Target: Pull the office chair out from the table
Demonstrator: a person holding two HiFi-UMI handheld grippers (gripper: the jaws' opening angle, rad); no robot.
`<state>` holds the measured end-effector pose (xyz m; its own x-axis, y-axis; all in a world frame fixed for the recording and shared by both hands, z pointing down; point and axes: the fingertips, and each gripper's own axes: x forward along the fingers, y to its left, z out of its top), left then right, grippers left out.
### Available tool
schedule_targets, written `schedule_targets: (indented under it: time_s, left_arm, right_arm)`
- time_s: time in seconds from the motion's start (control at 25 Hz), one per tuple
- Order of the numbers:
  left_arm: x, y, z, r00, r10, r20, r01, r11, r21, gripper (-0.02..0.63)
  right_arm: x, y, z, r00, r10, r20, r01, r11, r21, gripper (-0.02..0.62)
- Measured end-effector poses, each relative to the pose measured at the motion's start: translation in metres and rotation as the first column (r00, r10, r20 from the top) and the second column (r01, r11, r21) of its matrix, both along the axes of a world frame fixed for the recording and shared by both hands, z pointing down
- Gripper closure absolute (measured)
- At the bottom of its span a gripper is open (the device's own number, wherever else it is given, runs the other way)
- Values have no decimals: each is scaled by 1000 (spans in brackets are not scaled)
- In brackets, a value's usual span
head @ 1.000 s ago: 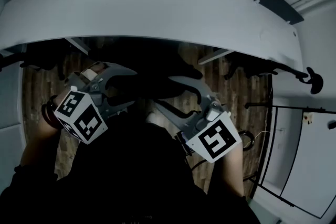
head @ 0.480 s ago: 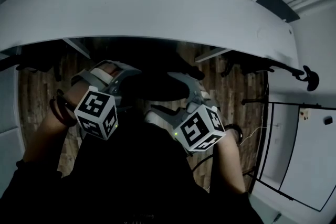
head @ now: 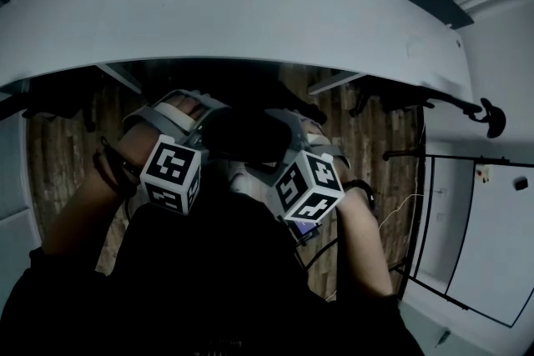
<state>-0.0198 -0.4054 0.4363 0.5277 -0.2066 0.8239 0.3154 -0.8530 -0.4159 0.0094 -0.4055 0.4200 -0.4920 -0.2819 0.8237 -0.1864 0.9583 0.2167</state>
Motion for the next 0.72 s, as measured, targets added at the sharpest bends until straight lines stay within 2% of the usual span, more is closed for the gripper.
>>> schedule_targets:
  time_s: [0.12, 0.24, 0.32, 0.4, 0.72]
  left_arm:
    - [-1, 1, 14, 998, 27, 55, -25, 999, -28, 179]
    - [-6, -4, 29, 991, 54, 123, -55, 998, 6, 180]
    - [-4, -6, 27, 993, 48, 108, -51, 998, 27, 211]
    - [-4, -8, 23, 995, 52, 89, -55, 998, 36, 306]
    - [-5, -7, 25, 993, 74, 96, -80, 996, 50, 327]
  right_arm:
    - [-1, 5, 14, 999, -23, -44, 20, 998, -51, 160]
    - [2, 5, 41, 985, -64, -159, 53, 996, -71, 160]
    - [2, 1, 48, 982, -54, -182, 42, 997, -69, 160]
    - [-1, 0, 46, 983, -56, -173, 42, 996, -84, 160]
    - [0, 2, 50, 979, -98, -176, 76, 989, -127, 192]
